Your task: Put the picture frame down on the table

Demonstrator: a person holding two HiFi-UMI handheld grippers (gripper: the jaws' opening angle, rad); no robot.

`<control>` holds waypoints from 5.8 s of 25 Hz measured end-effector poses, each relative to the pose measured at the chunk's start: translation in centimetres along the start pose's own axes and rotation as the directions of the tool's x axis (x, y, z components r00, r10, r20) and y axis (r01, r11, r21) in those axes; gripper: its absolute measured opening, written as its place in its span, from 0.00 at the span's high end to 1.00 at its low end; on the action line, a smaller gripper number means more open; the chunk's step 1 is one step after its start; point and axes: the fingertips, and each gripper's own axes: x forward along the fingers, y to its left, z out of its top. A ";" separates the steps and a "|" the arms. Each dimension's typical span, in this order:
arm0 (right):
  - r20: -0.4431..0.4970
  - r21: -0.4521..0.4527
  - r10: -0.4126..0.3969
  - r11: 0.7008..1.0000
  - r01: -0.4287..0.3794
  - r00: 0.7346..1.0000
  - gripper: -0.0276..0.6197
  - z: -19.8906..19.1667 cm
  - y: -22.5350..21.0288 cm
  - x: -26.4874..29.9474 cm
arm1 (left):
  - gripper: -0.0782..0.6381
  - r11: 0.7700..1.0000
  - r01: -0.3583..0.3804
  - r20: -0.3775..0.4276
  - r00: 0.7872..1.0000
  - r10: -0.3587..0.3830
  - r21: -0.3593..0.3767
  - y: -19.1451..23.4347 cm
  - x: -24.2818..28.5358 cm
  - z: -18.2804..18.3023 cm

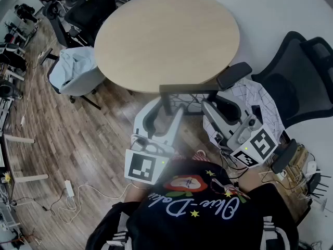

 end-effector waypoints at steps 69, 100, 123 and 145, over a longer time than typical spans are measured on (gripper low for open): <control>0.009 0.022 -0.061 0.998 0.061 0.998 0.86 -1.8 -15.5 7.5 | 0.66 1.000 0.006 -0.010 1.000 -0.006 -0.009 7.4 15.3 -3.3; -0.057 0.060 -0.240 0.968 0.243 0.969 0.86 -6.9 -26.6 20.9 | 0.66 0.992 0.120 -0.078 0.989 -0.123 -0.045 21.5 26.9 -8.1; -0.219 0.181 -0.268 0.934 0.309 0.938 0.86 -13.4 -32.2 17.9 | 0.66 0.990 0.077 -0.222 0.970 -0.102 -0.120 19.0 31.0 -15.6; -0.403 0.268 -0.293 0.868 0.417 0.867 0.86 -22.1 -34.7 17.5 | 0.66 0.984 0.076 -0.382 0.915 -0.134 -0.163 19.7 32.1 -24.4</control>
